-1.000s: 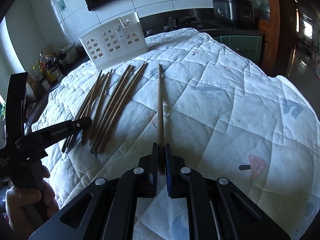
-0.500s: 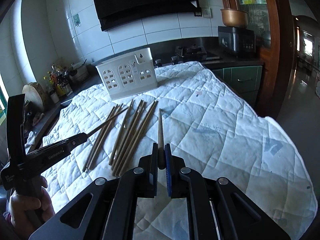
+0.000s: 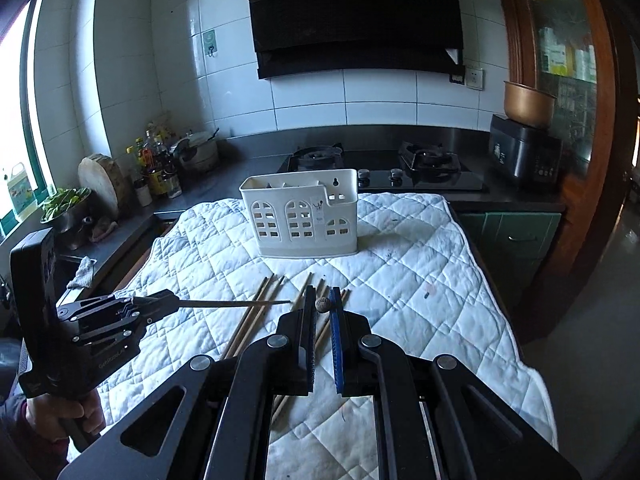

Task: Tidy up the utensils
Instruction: 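Lift both chopsticks, carry them over the white holder and open both tools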

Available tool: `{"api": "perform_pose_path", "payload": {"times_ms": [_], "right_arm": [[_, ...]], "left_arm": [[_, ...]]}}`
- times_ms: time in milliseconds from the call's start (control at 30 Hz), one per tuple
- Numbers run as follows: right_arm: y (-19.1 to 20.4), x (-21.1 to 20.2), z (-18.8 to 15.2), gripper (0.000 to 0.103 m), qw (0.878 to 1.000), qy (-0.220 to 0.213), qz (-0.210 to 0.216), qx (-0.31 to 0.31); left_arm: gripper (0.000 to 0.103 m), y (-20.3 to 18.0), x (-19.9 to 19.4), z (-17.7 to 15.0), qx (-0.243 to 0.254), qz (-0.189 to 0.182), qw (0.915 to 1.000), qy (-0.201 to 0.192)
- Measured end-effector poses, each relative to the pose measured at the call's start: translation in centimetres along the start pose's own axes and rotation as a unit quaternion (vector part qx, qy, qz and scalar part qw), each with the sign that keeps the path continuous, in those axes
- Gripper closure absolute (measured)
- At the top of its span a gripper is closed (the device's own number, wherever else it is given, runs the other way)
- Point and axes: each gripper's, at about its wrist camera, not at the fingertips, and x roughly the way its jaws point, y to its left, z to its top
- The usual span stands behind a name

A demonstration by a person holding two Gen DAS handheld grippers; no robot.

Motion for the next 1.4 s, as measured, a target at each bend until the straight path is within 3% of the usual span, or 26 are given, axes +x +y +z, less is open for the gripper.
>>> {"api": "perform_pose_path", "payload": {"times_ms": [133,367,600,833,1000,1200,1400], "right_arm": [[-0.4,0.7,4.7,0.096,1.0,0.001,0.005,-0.011],[-1.2,3.1,13.6,0.096,1.0,0.011,-0.015,-0.024],[-1.9,6.9,18.9,0.096,0.998,0.041,-0.04,-0.023],[-1.6,11.9,20.0,0.096,0.994,0.09,-0.047,-0.034],[-1.5,14.1,19.4,0.096,0.992,0.107,-0.044,-0.042],[-1.4,15.9,18.7,0.096,0.99,0.124,-0.046,-0.049],[-2.0,17.2,18.0,0.096,0.989,0.133,-0.046,-0.048]], "left_arm": [[0.097,1.0,0.1,2.3,-0.006,-0.025,0.9996,0.009],[0.098,2.4,0.1,7.1,0.014,-0.032,0.9994,0.004],[0.098,3.9,-0.7,12.2,0.018,-0.03,0.999,-0.027],[0.098,3.6,-2.9,18.9,0.038,0.002,0.9927,-0.114],[0.098,3.8,-1.9,22.6,0.032,0.029,0.9885,-0.145],[0.098,4.6,1.3,24.4,0.021,0.055,0.9884,-0.14],[0.098,6.1,5.0,24.0,0.003,0.067,0.9915,-0.112]]}}
